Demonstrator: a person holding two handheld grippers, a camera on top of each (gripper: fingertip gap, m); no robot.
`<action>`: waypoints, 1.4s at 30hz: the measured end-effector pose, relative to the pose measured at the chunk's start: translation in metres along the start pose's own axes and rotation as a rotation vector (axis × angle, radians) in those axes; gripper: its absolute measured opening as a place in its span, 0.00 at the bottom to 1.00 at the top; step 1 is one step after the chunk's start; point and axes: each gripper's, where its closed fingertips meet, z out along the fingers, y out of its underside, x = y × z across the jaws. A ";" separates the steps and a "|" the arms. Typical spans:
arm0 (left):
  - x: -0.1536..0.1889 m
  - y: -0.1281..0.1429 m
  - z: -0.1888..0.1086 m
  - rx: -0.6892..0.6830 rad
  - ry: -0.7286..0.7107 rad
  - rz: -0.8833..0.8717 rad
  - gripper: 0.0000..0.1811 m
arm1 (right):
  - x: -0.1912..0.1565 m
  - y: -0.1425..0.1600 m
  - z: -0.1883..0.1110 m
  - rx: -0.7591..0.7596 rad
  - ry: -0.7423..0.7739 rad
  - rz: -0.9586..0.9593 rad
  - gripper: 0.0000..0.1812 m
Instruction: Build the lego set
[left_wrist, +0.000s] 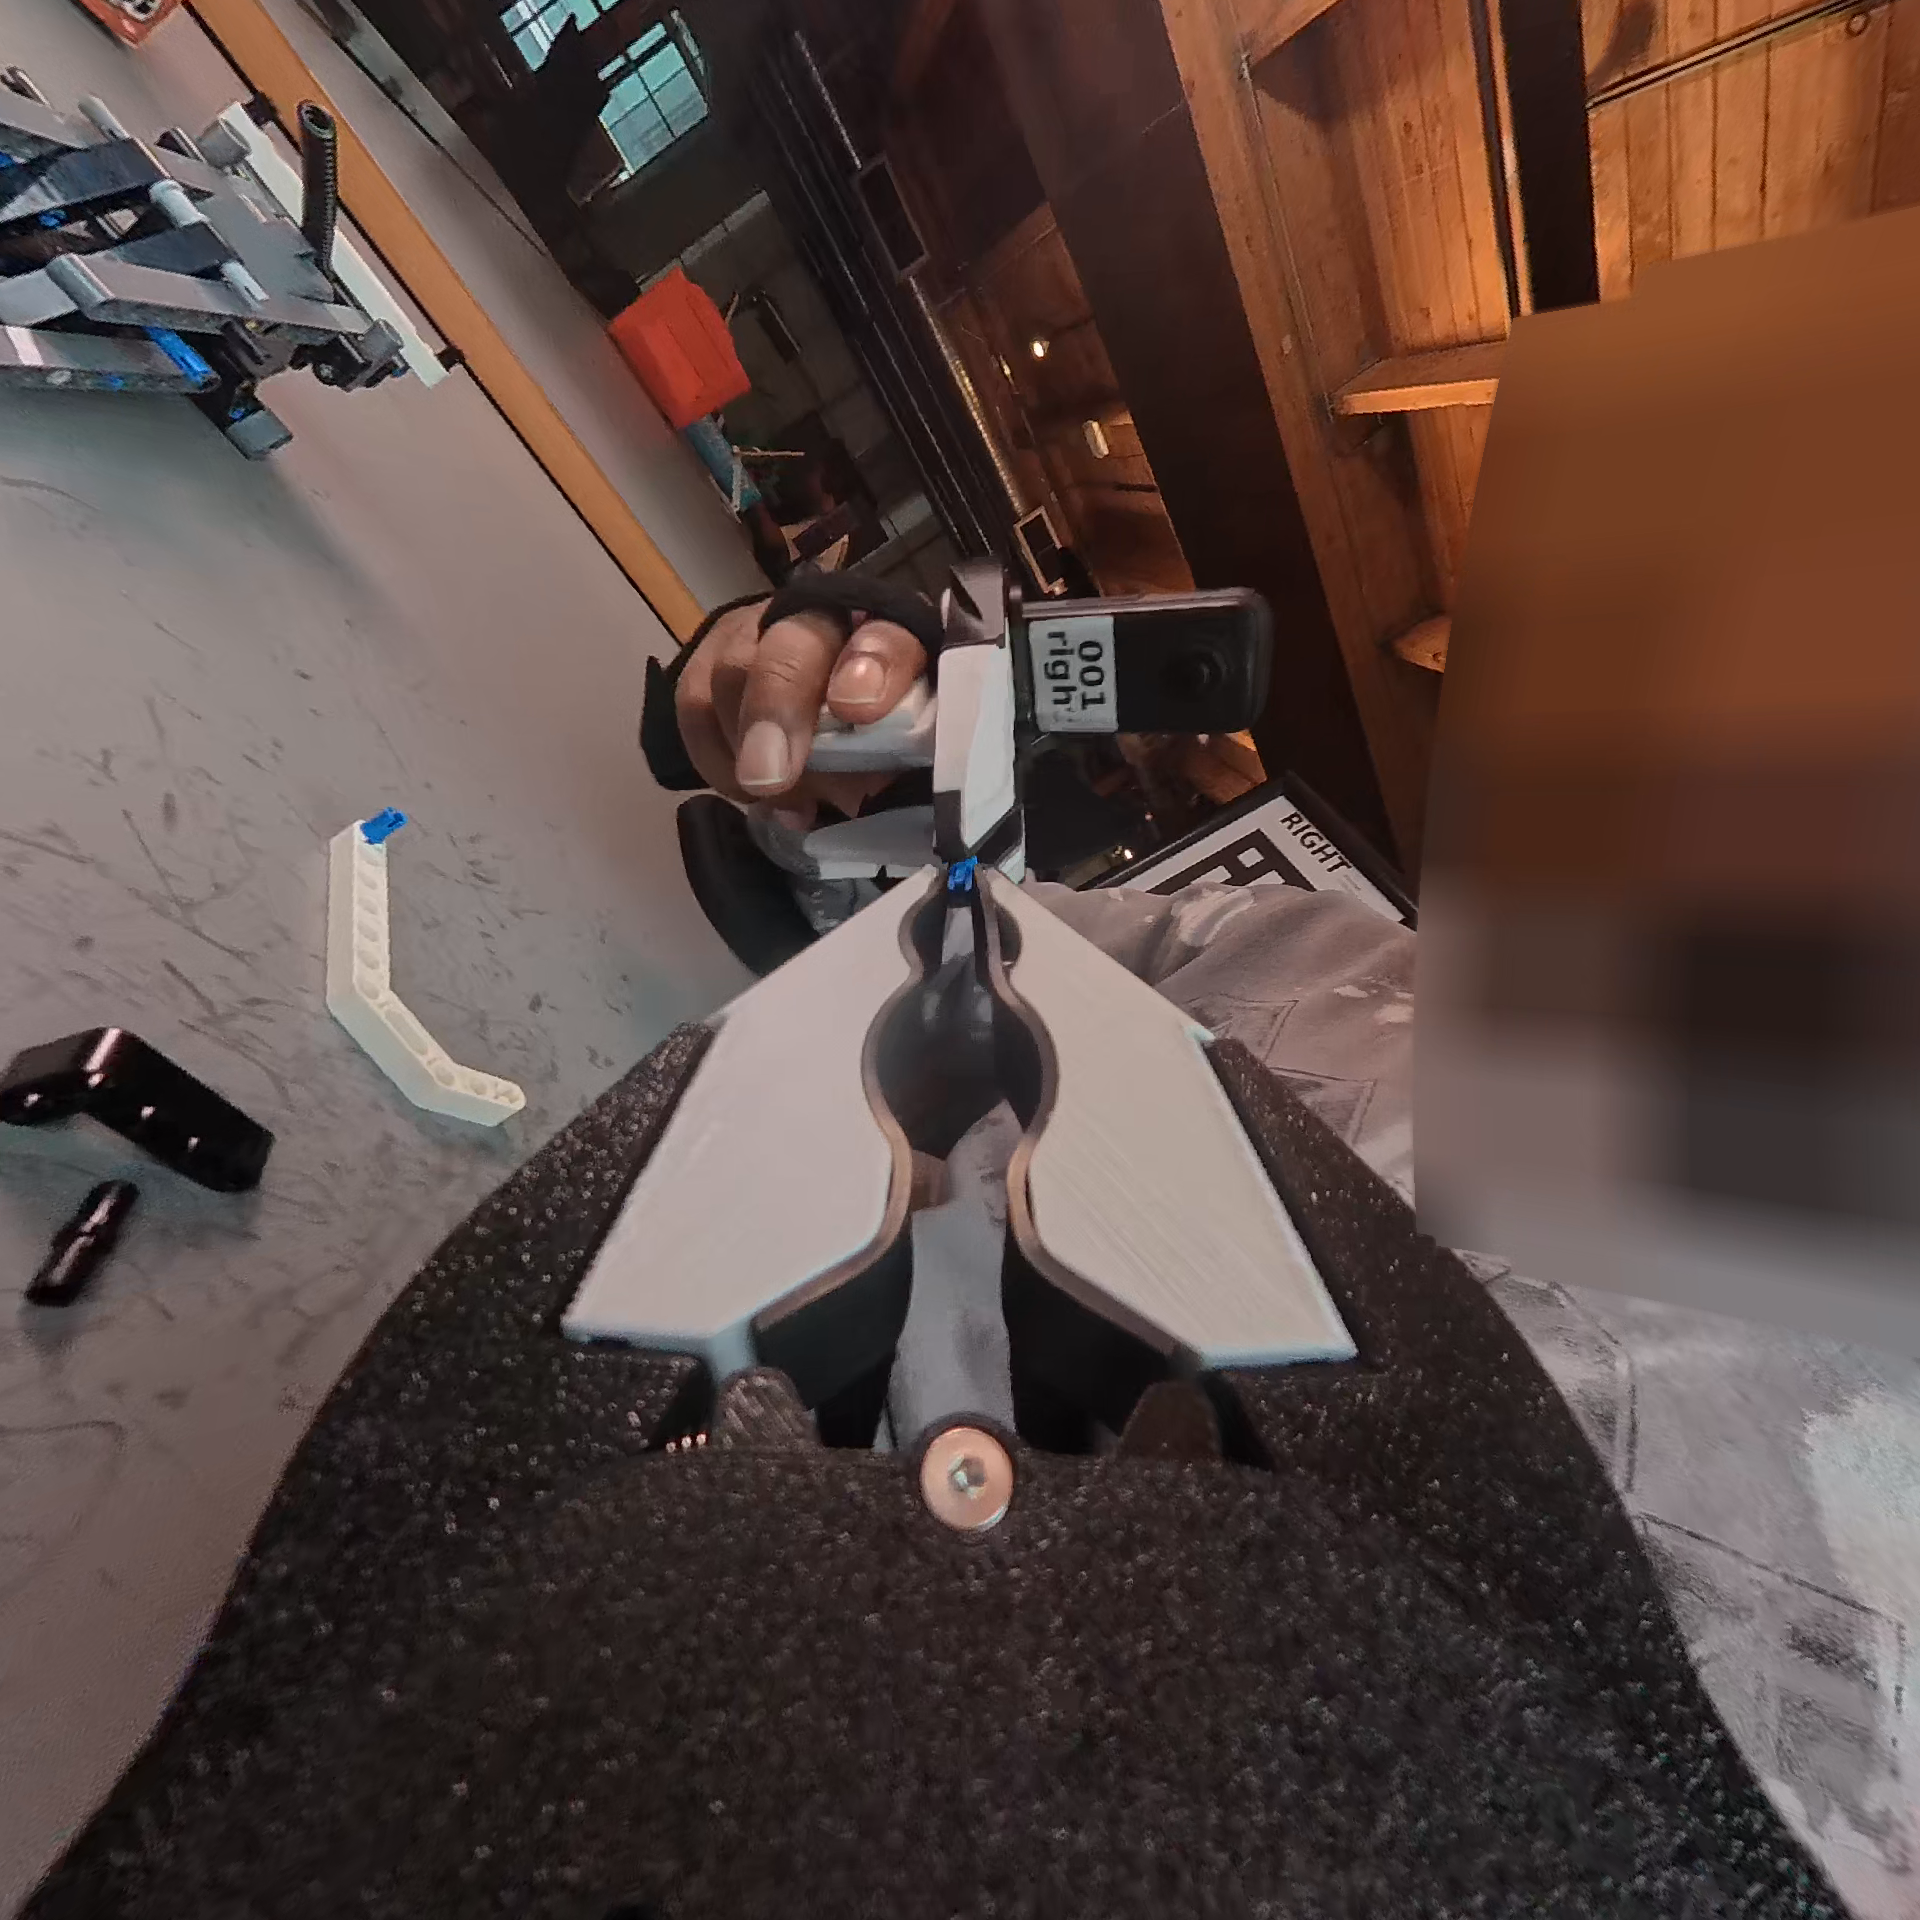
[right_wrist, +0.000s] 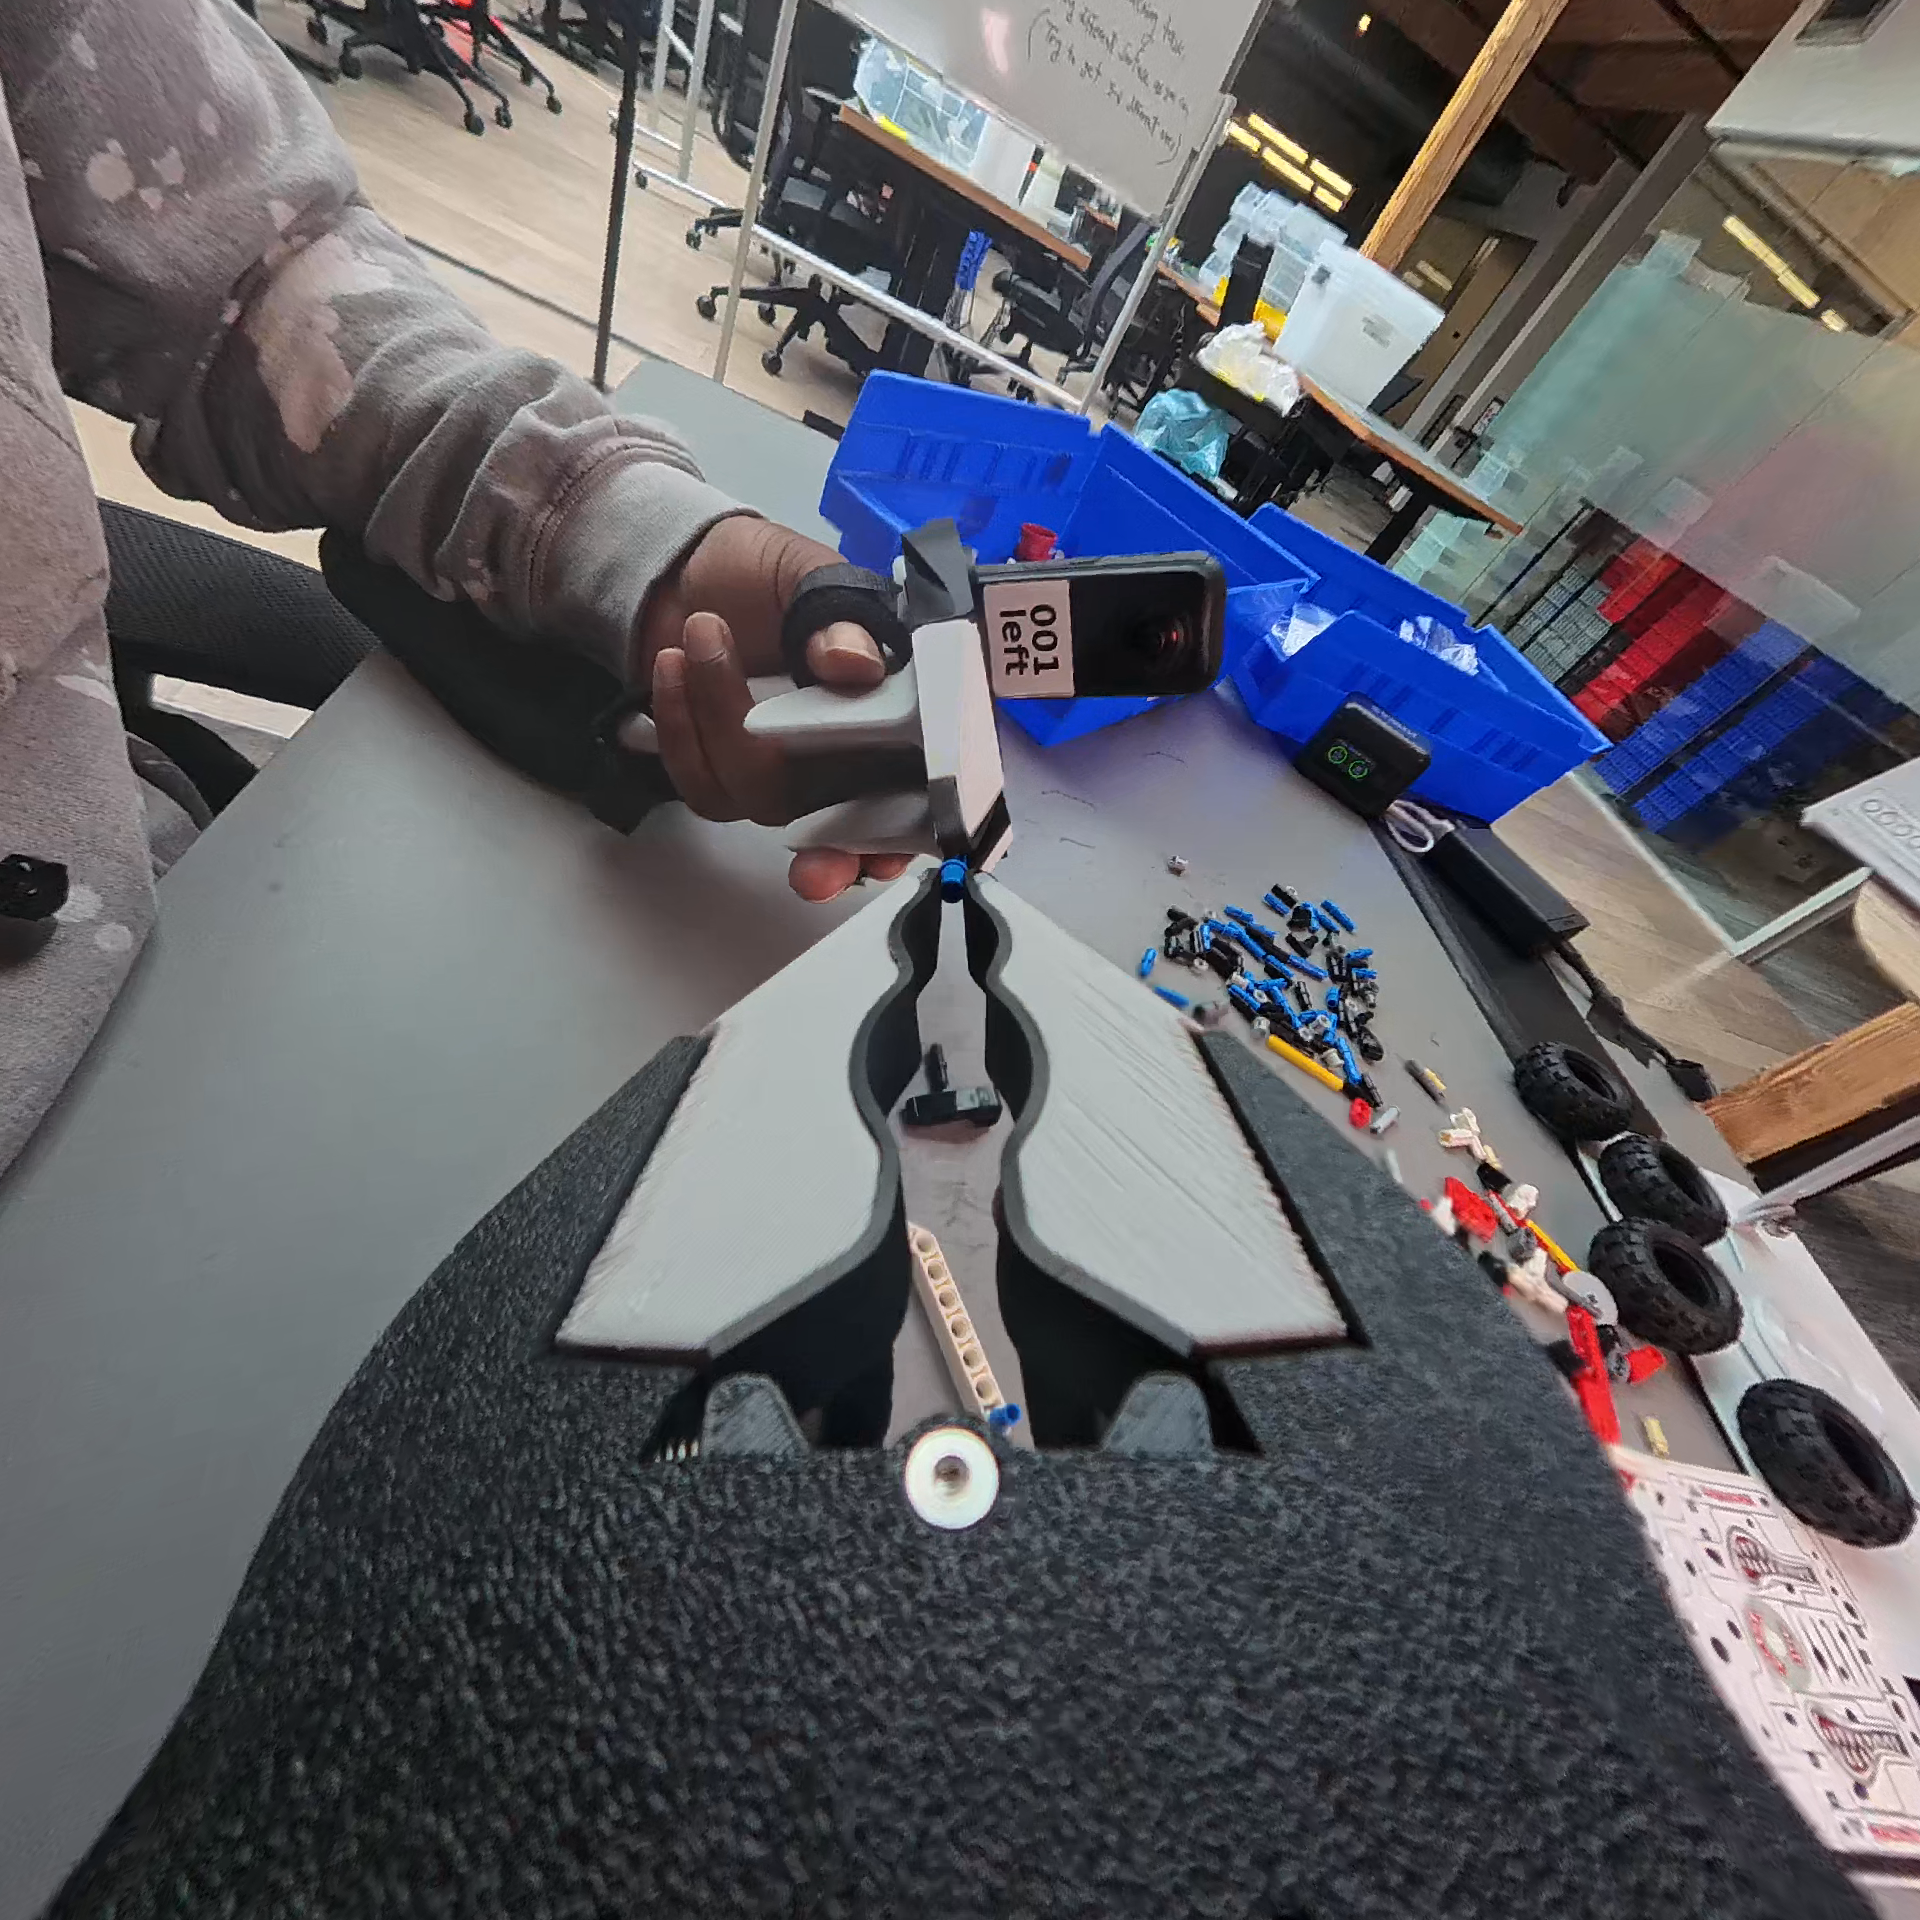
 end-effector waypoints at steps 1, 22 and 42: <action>-0.005 0.001 0.000 -0.012 -0.041 0.019 0.02 | -0.001 0.005 0.000 -0.039 -0.025 0.019 0.02; -0.095 0.017 -0.063 -0.558 -0.984 0.902 0.15 | -0.038 0.105 0.002 -0.973 -0.457 0.091 0.02; -0.083 -0.001 -0.076 -0.484 -1.023 0.894 0.15 | -0.041 0.107 0.001 -1.151 -0.494 0.040 0.02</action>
